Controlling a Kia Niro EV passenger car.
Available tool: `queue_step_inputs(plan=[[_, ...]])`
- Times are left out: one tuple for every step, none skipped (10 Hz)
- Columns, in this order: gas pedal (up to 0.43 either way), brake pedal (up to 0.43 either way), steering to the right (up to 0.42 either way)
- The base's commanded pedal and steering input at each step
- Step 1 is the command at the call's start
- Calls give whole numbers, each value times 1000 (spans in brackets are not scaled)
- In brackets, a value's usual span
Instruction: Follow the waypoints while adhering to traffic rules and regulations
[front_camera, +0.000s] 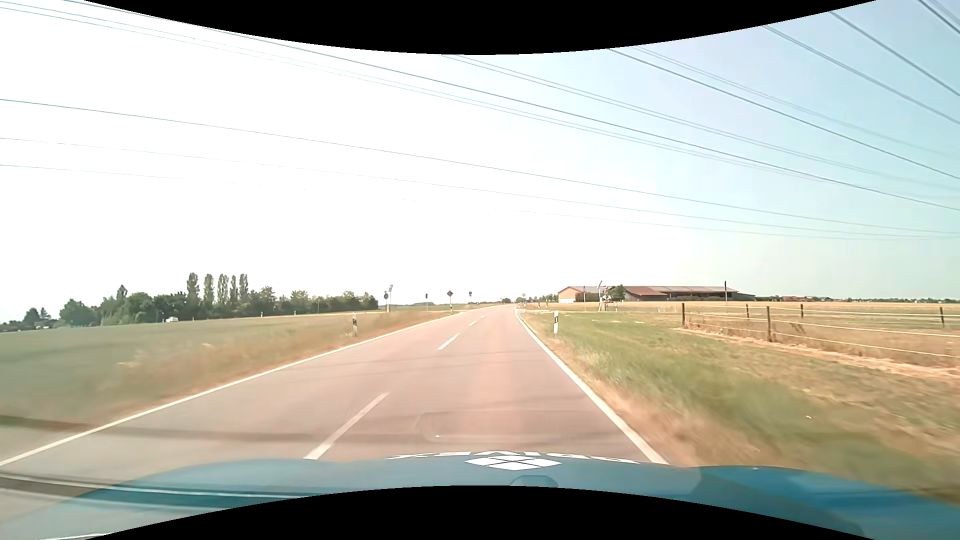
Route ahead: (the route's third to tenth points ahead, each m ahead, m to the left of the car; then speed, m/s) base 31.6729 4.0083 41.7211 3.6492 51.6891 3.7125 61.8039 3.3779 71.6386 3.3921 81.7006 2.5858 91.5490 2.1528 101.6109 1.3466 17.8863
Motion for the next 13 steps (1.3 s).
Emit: queue_step_inputs(plan=[[189,0,-2],[189,0,-2],[189,0,-2],[189,0,-1],[189,0,-1],[177,0,-1],[177,0,-1],[177,0,-1],[177,0,-1],[177,0,-1],[177,0,-2],[177,0,-1],[177,0,0]])
